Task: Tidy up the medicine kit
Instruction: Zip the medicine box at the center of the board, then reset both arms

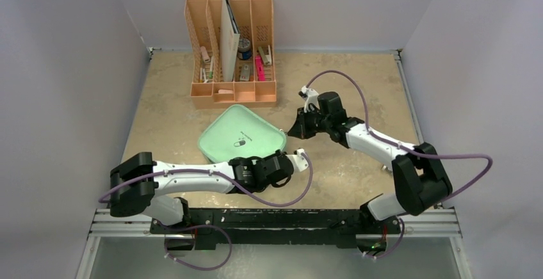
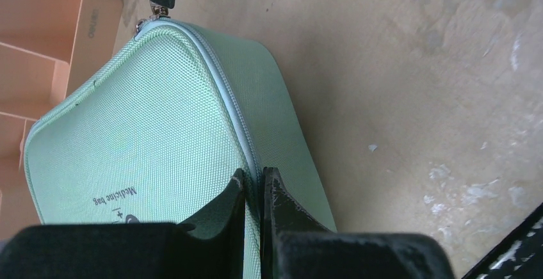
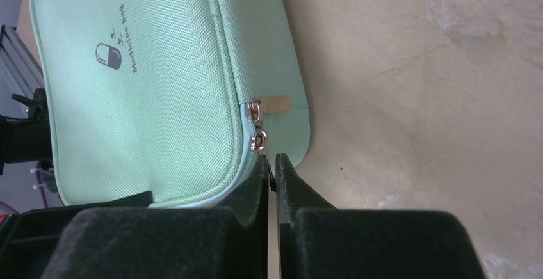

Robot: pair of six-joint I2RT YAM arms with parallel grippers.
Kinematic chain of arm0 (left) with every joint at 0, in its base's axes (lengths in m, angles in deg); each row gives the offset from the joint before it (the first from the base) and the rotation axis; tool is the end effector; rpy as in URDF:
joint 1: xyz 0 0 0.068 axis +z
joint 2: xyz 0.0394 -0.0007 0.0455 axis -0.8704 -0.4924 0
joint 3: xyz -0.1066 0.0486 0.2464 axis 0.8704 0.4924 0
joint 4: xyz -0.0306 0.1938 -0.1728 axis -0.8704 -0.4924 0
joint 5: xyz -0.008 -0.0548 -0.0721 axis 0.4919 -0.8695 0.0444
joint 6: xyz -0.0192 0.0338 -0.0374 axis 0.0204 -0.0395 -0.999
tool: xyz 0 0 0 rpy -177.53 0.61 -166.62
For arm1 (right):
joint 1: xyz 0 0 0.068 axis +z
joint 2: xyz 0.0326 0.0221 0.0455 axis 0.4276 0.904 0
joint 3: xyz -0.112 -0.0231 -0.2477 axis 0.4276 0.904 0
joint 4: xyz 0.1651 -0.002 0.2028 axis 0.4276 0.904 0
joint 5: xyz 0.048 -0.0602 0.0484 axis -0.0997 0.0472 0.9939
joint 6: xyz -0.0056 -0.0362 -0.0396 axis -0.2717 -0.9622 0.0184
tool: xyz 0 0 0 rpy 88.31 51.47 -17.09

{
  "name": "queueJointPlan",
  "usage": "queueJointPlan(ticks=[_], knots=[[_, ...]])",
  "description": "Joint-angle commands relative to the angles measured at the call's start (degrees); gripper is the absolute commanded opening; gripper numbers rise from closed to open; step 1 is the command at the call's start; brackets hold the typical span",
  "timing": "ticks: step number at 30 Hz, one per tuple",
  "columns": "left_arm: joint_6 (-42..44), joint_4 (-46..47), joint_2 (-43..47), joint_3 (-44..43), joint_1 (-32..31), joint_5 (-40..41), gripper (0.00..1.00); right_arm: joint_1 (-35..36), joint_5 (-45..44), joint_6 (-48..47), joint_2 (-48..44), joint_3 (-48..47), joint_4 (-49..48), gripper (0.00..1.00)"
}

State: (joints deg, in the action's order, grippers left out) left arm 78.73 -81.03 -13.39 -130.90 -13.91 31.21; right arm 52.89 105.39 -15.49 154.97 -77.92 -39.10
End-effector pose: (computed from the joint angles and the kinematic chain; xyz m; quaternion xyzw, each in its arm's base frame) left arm 0.0953 -0.2732 0.2108 0.5102 0.7564 0.0241 0.4085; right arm 0.2765 0.1615 0.2200 -0.1852 0.8386 0.3547 0.3696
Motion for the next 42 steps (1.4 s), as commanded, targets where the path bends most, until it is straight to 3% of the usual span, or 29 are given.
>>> queueJointPlan(ticks=[1, 4, 8, 13, 19, 23, 29, 35, 40, 42], knots=[[-2.55, 0.93, 0.0, -6.0, -3.11, -12.02, 0.0, -6.49, -16.56, 1.18, -4.29, 0.2, -1.52, 0.0], [-3.87, 1.32, -0.31, -10.27, -3.11, -13.49, 0.11, -9.97, -16.94, 2.8, -5.95, -0.48, 4.19, 0.0], [-4.42, -0.46, -0.39, -14.55, -3.11, -14.86, 0.38, -14.21, -19.18, 3.09, -6.95, -3.52, 15.14, 0.0], [-8.09, -3.92, -1.95, -19.76, -2.98, -15.03, 0.53, -18.2, -19.41, 1.64, -7.38, -5.55, 21.39, 0.0], [-12.77, -7.42, -1.32, -23.13, 1.05, -17.44, 0.6, -23.34, -21.72, 0.87, -7.46, -8.73, 25.46, 0.0], [-18.38, -11.54, -0.49, -23.69, 9.63, -21.98, 0.62, -26.63, -20.61, 0.56, -4.65, -13.28, 28.25, 0.0], [-19.2, -16.01, 0.07, -23.19, 21.34, -25.52, 0.64, -27.35, -22.16, 0.84, -3.65, -15.15, 29.48, 0.04], [-21.88, -15.33, 2.03, -22.05, 32.08, -34.15, 0.67, -27.4, -22.47, 0.25, -4.35, -19.15, 34.63, 0.29], [-26.55, -14.91, 3.91, -21.19, 41.43, -43.22, 0.69, -27.13, -16.81, -0.01, -6.19, -21.93, 37.07, 0.48], [-27.99, -14.58, 4.82, -20.62, 44.59, -44.52, 0.7, -26.98, -12.76, 0.91, -7.28, -21.53, 37.87, 0.63]])
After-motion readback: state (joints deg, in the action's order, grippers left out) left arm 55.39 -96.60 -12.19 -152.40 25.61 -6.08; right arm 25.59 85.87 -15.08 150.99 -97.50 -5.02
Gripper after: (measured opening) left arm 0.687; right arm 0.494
